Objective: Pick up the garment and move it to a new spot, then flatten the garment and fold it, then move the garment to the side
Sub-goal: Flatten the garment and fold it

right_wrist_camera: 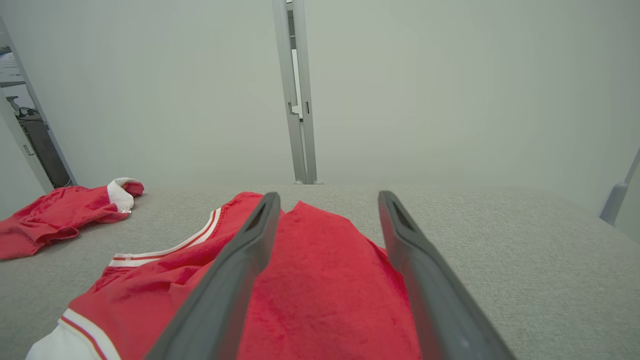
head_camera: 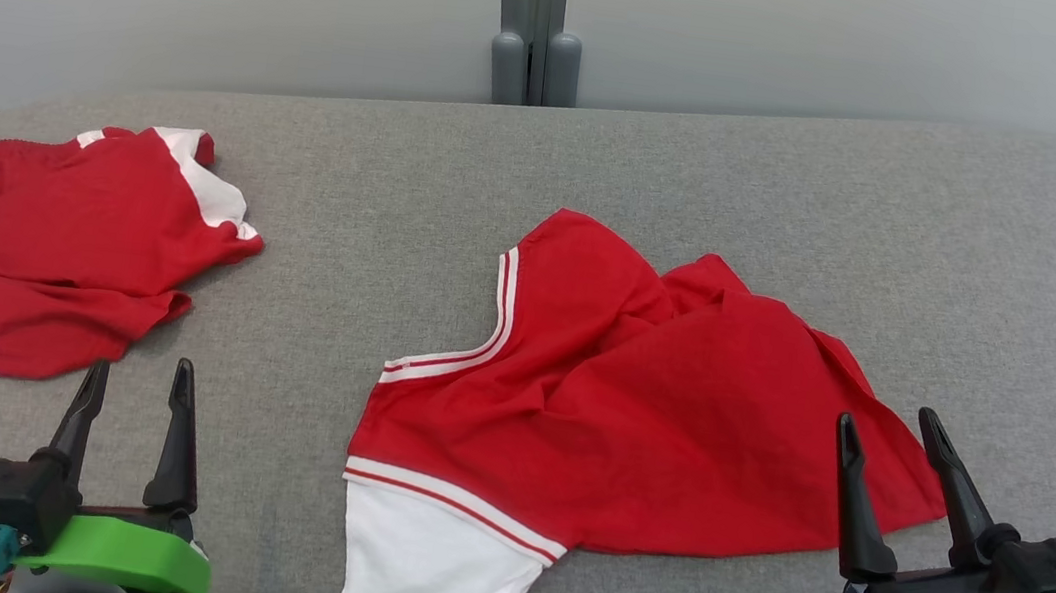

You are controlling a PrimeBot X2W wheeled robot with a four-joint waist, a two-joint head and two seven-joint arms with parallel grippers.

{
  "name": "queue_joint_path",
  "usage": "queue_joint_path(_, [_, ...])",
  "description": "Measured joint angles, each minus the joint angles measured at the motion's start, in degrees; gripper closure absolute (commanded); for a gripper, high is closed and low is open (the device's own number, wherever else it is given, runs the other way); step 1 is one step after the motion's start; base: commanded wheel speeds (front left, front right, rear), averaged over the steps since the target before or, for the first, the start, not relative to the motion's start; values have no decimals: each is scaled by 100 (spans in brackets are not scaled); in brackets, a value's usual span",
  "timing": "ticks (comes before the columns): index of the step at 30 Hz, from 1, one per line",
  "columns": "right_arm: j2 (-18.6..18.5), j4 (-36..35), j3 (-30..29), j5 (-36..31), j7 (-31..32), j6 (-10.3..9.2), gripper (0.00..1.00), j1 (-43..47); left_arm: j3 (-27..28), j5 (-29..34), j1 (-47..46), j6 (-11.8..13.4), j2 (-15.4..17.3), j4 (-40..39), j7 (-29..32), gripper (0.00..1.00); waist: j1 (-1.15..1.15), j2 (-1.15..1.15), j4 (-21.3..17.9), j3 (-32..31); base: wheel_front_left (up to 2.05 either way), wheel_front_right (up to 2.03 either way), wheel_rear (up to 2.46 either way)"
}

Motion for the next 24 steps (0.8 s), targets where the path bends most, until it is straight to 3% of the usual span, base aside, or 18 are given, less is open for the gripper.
queue_joint_path(24, [23, 34, -16, 0, 0, 0, 0, 47, -10, 16, 63, 0, -2, 8, 0, 0, 0, 0, 22, -85, 0, 0, 0])
